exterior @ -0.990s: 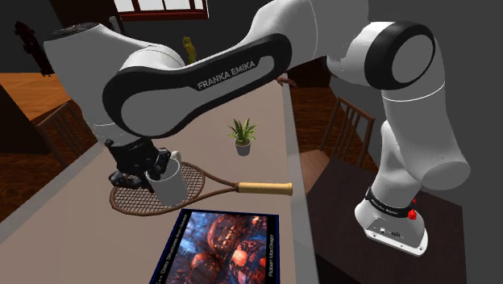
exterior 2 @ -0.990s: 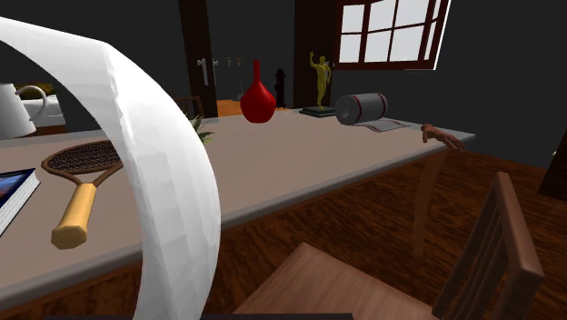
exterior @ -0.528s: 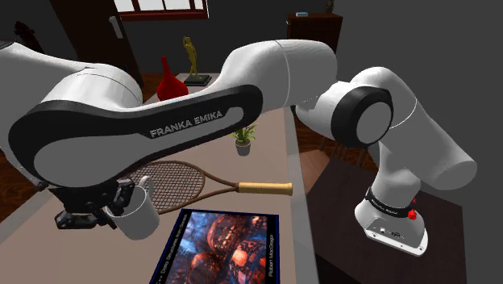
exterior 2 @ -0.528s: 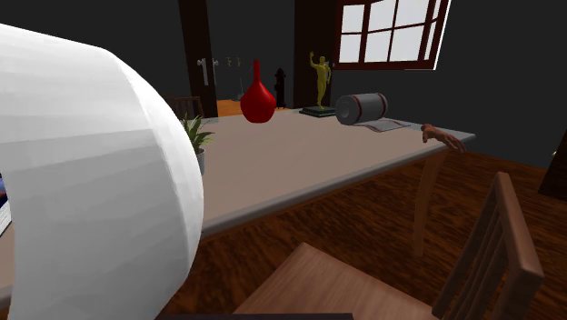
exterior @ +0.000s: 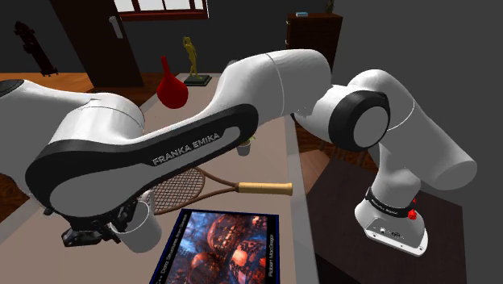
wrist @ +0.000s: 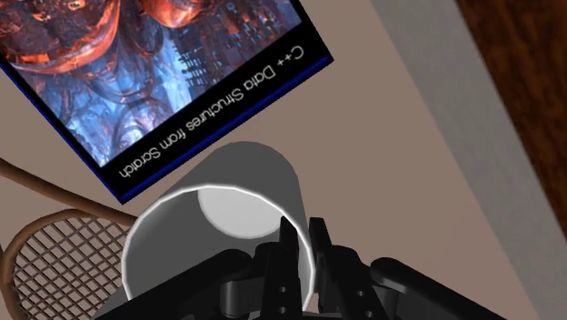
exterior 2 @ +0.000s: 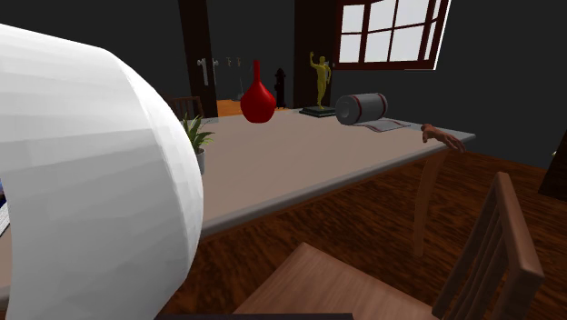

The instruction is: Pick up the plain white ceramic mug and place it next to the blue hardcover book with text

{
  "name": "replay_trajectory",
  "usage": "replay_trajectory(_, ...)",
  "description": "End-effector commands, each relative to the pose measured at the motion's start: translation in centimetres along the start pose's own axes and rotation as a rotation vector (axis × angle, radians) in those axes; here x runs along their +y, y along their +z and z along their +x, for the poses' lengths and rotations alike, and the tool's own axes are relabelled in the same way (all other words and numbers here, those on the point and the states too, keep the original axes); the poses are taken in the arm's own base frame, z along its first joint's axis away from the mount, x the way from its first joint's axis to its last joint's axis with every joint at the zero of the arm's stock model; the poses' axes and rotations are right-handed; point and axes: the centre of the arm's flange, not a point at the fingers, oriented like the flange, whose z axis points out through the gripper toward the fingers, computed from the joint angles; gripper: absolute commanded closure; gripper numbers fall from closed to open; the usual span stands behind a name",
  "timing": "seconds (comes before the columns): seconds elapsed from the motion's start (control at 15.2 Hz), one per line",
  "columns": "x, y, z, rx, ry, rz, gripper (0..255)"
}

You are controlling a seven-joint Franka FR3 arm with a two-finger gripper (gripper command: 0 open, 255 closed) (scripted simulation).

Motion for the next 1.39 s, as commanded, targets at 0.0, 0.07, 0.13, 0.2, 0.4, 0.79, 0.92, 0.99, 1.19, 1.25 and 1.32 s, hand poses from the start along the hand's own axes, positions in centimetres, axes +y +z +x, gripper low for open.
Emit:
replay_trajectory(0.0, 0.0, 1.1, 0.0, 0.000, 0.000, 0.001, 255)
replay_trajectory(0.07, 0.0, 1.6, -0.1, 0.000, 0.000, 0.001, 255)
replay_trajectory(0.13, 0.0, 2.1, -0.1, 0.000, 0.000, 0.001, 255)
replay_trajectory(0.2, -0.1, 2.7, -0.2, 0.000, 0.000, 0.001, 255)
replay_trajectory(0.4, -0.1, 4.2, -0.3, 0.000, 0.000, 0.001, 255)
replay_trajectory(0.79, -0.2, 6.0, -0.4, 0.000, 0.000, 0.001, 255)
replay_trajectory(0.92, -0.2, 6.0, -0.4, 0.000, 0.000, 0.001, 255)
replay_trajectory(0.99, -0.2, 6.0, -0.4, 0.000, 0.000, 0.001, 255)
replay_trajectory(1.19, -0.2, 6.0, -0.4, 0.000, 0.000, 0.001, 0)
replay_trajectory(1.25, -0.2, 6.0, -0.4, 0.000, 0.000, 0.001, 0)
replay_trajectory(1.32, -0.2, 6.0, -0.4, 0.000, 0.000, 0.001, 0)
